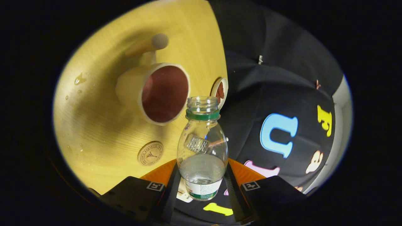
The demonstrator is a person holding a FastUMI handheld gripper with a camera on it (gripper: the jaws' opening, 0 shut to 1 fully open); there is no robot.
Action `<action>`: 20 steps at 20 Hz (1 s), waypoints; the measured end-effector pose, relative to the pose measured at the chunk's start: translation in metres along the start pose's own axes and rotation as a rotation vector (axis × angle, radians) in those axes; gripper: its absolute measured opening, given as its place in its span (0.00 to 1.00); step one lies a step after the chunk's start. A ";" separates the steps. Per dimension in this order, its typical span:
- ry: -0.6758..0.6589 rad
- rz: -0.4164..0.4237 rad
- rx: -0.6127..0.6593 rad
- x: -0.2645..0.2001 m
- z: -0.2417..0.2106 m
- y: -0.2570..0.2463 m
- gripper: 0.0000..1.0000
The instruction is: Take the bottle from table, then pour the juice into the cup, finally place the bottle on the coaster
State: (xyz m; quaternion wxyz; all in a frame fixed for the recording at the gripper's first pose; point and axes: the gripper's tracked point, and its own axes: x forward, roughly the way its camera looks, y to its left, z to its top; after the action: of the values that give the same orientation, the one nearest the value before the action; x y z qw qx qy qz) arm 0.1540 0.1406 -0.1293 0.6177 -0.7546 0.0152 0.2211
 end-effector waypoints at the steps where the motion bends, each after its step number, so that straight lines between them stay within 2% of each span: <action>1: -0.009 0.010 0.103 -0.006 0.000 -0.006 0.74; 7: -0.075 -0.011 0.573 -0.031 -0.004 -0.058 0.74; 14: -0.168 0.031 1.102 -0.020 -0.037 -0.064 0.75; 17: -0.183 0.002 1.261 -0.008 -0.055 -0.056 0.75; 20: -0.242 -0.036 1.335 0.006 -0.058 -0.051 0.75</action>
State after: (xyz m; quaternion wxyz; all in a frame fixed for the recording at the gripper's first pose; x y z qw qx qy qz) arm 0.1929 0.1002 -0.0763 0.9522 -0.1813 0.0665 0.2369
